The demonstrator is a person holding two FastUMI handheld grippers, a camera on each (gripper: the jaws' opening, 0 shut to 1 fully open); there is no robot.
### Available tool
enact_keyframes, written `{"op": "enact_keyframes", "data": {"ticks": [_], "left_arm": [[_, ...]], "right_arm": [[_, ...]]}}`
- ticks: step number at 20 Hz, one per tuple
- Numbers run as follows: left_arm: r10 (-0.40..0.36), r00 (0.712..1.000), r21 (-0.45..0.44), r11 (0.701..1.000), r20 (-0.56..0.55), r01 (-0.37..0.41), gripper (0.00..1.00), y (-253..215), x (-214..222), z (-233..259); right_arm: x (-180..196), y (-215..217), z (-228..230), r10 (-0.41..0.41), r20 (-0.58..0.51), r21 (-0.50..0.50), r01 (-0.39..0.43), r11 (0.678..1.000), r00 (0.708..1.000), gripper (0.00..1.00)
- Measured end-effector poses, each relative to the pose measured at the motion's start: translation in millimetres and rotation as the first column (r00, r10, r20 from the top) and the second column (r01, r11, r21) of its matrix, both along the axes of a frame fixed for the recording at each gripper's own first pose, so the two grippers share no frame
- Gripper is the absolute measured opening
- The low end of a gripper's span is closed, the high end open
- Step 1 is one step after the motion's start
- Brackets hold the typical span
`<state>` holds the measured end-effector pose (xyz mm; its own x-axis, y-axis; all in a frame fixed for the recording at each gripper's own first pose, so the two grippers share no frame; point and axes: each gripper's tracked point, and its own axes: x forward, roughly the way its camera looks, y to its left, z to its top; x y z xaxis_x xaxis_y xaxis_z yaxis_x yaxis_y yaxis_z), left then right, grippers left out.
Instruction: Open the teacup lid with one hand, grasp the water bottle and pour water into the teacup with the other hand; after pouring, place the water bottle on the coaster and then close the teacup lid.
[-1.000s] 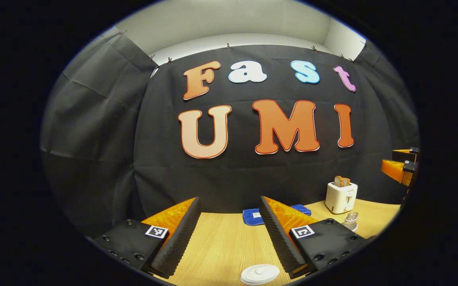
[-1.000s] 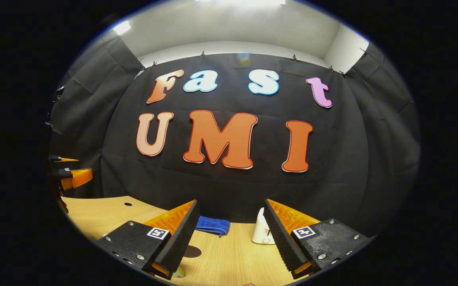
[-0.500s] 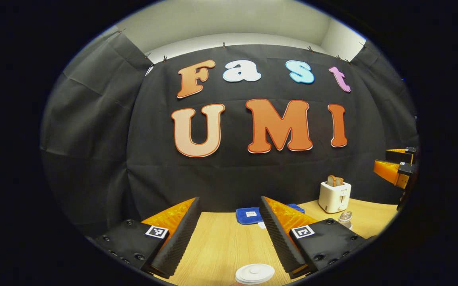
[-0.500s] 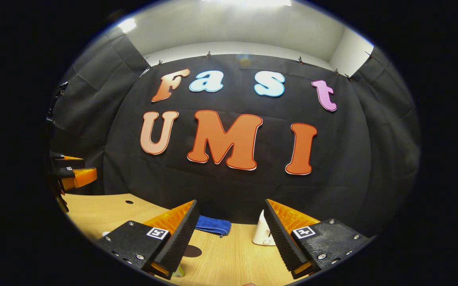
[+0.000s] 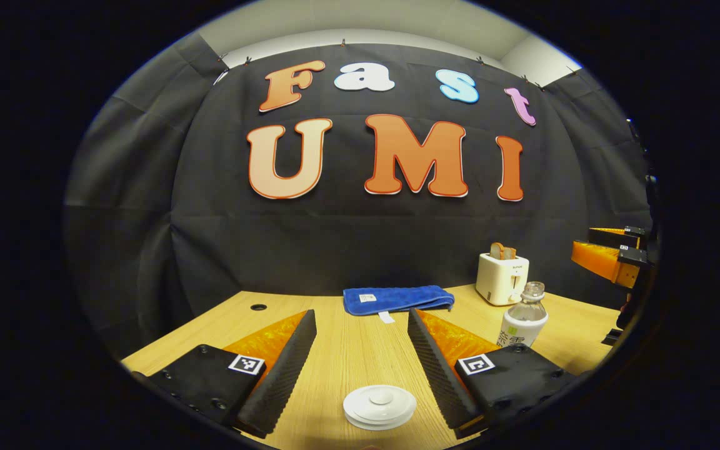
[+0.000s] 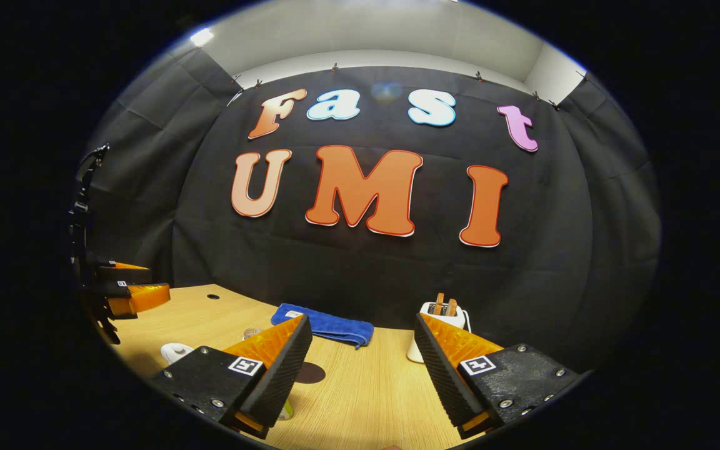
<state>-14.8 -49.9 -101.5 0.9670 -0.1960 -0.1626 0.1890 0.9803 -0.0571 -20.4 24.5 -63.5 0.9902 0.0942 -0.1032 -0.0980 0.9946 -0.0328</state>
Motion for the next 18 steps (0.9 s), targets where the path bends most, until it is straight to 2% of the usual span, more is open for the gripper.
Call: {"op": "enact_keyframes", "data": {"ticks": [7,9,10,12,14,18], "left_arm": [[-0.068,0.991,0.031,0.997,-0.114,0.071,0.95,-22,-13,-71],[-0.076,0.985,0.030,0.996,-0.155,0.081,0.85,-23,-13,-87],[-0.076,0.983,0.035,0.996,-0.169,0.083,0.84,-23,-13,-94],[-0.072,0.977,0.051,0.995,-0.200,0.084,0.74,-22,-12,-106],[-0.092,0.973,0.058,0.993,-0.209,0.107,0.75,-26,-13,-112],[-0.092,0.968,0.080,0.990,-0.235,0.114,0.54,-30,-10,-123]], "right_arm": [[-13,21,-46,0.074,-0.092,0.039,-0.070,0.997,0.993,0.99],[-16,25,-54,0.084,-0.117,0.046,-0.079,0.996,0.990,0.99],[-16,26,-56,0.087,-0.121,0.046,-0.082,0.996,0.989,0.99],[-16,24,-60,0.088,-0.129,0.045,-0.083,0.996,0.988,0.99],[-18,25,-64,0.095,-0.137,0.047,-0.090,0.995,0.986,0.99],[-17,28,-70,0.104,-0.143,0.039,-0.099,0.994,0.984,0.99]]}}
